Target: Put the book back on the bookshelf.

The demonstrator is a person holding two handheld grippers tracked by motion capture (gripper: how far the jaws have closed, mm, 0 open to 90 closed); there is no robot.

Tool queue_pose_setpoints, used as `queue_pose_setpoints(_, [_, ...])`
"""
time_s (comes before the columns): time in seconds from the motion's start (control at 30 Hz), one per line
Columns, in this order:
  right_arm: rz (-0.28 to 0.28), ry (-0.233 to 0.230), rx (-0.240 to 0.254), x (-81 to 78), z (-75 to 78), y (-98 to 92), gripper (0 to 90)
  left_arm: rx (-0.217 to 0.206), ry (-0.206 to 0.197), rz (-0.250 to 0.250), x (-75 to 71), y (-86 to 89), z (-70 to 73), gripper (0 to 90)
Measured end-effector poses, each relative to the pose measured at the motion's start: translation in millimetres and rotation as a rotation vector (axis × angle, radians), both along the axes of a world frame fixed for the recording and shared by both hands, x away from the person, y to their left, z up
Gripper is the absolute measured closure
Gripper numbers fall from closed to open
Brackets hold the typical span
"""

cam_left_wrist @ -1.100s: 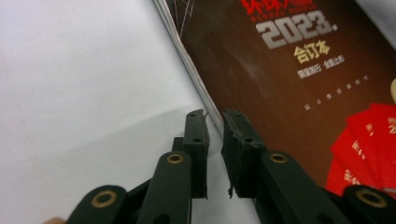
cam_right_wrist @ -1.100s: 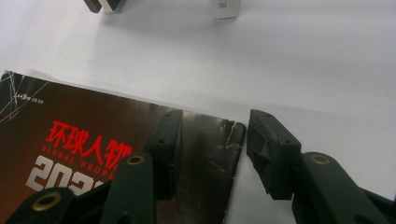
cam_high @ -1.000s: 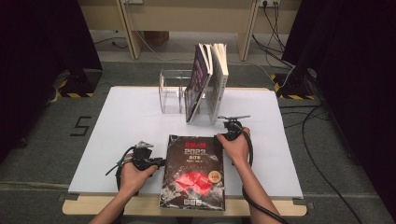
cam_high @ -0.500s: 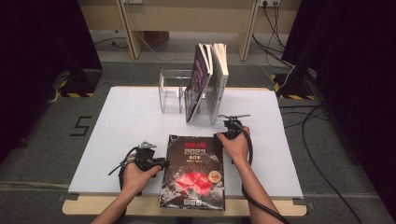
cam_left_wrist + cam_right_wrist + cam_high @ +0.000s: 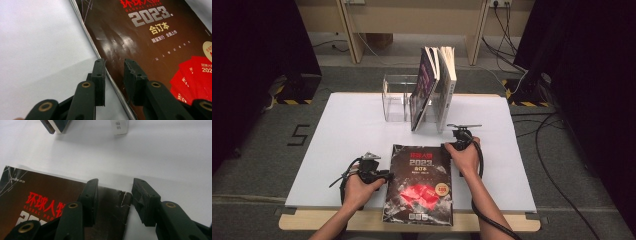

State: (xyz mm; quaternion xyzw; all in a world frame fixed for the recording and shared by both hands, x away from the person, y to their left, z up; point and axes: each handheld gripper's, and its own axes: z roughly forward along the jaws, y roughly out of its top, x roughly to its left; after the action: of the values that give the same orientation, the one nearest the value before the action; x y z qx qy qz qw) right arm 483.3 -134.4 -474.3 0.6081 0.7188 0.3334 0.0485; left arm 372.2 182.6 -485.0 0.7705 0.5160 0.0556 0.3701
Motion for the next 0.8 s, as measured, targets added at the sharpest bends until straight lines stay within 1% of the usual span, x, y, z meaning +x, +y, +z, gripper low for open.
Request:
queue_pose_setpoints(0.03, [-0.002, 0.007, 0.008, -0.7, 0.3, 0.0, 56.6, 0.005, -0.006, 0.004, -0.3, -1.0, -0.2, 70.9])
queue_pose_setpoints(0.07, [0.002, 0.003, 0.007, -1.3, -0.1, -0.5, 56.4, 0.013, -0.006, 0.000, -0.2, -1.2, 0.3, 70.9])
queue_pose_setpoints(0.1, [-0.008, 0.017, 0.011, -2.6, 0.7, 0.1, 55.9, 0.018, -0.007, 0.000, -0.1, -1.6, 0.4, 70.9])
queue_pose_setpoints(0.13, [-0.003, 0.007, 0.007, -3.1, 0.3, 0.2, 55.9, 0.020, -0.007, 0.000, 0.0, -1.8, 0.5, 70.9])
queue_pose_setpoints(0.17, [-0.012, 0.021, 0.012, -4.3, 1.0, 1.6, 55.9, 0.020, -0.007, 0.000, 0.0, -1.8, 0.5, 71.0])
queue_pose_setpoints(0.33, [-0.010, 0.025, 0.017, -5.8, 0.9, 1.0, 56.1, 0.021, -0.017, 0.001, -1.2, -2.3, -0.1, 70.9])
queue_pose_setpoints(0.4, [-0.015, 0.039, 0.023, -6.7, 1.7, 1.0, 56.7, 0.023, -0.015, 0.000, -1.0, -2.4, 0.1, 70.9])
queue_pose_setpoints(0.5, [-0.008, 0.036, 0.018, -7.4, 1.5, 0.3, 59.0, 0.027, -0.013, -0.001, -0.8, -2.7, 0.5, 71.0])
queue_pose_setpoints(0.53, [-0.013, 0.052, 0.025, -8.2, 2.2, 0.7, 60.2, 0.029, -0.014, -0.001, -0.9, -2.8, 0.5, 71.0])
queue_pose_setpoints(0.7, [0.011, 0.064, 0.040, -12.0, 1.8, 0.8, 63.0, 0.029, -0.016, -0.001, -1.1, -2.7, 0.3, 71.0])
queue_pose_setpoints(0.8, [0.021, 0.072, 0.039, -13.4, 2.7, -0.8, 67.9, 0.029, -0.016, -0.005, -1.3, -2.6, 0.4, 71.0])
